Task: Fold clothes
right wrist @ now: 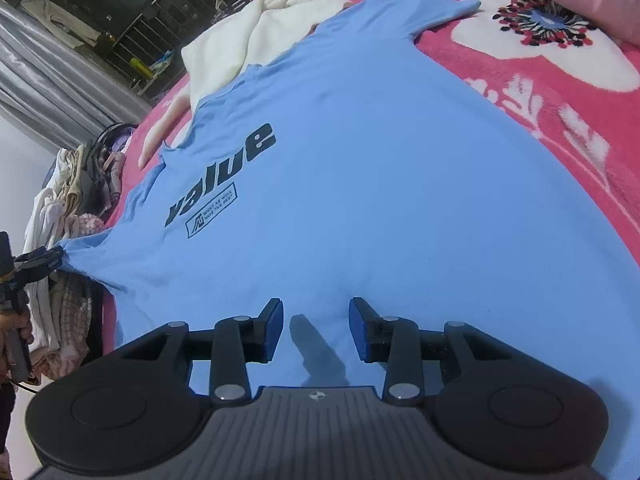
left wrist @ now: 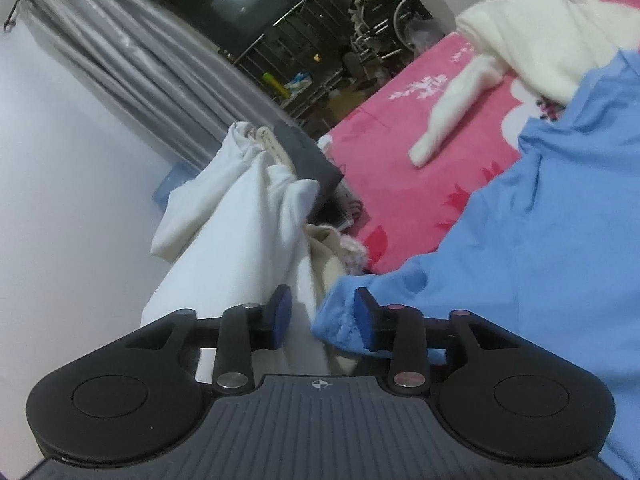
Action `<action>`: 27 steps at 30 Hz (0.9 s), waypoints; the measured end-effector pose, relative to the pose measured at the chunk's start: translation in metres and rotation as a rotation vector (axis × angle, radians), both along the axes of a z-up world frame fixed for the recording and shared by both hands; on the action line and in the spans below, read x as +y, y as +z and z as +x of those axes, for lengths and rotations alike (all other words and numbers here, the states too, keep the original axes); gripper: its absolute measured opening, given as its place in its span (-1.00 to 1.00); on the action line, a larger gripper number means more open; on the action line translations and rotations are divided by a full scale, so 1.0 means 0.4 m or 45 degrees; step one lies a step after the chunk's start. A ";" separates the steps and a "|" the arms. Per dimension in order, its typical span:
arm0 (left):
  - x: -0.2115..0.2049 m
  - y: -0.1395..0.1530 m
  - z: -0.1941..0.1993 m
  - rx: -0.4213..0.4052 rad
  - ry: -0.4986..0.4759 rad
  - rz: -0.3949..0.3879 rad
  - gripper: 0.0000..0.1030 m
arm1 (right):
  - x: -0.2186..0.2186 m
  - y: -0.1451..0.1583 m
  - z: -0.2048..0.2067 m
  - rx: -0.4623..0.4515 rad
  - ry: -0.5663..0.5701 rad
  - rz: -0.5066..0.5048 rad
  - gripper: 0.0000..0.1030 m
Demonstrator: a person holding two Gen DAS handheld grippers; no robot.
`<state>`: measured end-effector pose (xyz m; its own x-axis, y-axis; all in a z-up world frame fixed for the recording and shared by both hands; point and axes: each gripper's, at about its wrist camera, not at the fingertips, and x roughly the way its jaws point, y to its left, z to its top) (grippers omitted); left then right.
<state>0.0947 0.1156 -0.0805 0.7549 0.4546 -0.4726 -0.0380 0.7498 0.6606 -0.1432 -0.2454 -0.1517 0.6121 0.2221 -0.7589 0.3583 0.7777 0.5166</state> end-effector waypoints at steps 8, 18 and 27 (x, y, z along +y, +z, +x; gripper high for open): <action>-0.030 0.138 0.001 -0.089 -0.089 -0.617 0.12 | 0.011 0.003 0.007 0.008 0.030 -0.035 -0.17; -0.169 -0.050 0.257 0.049 -0.212 -0.708 0.12 | -0.073 0.173 0.187 -0.163 0.172 -0.283 -0.16; -0.136 -0.151 0.284 0.024 0.043 -0.684 0.11 | -0.140 0.146 0.664 -0.237 0.463 -0.416 -0.16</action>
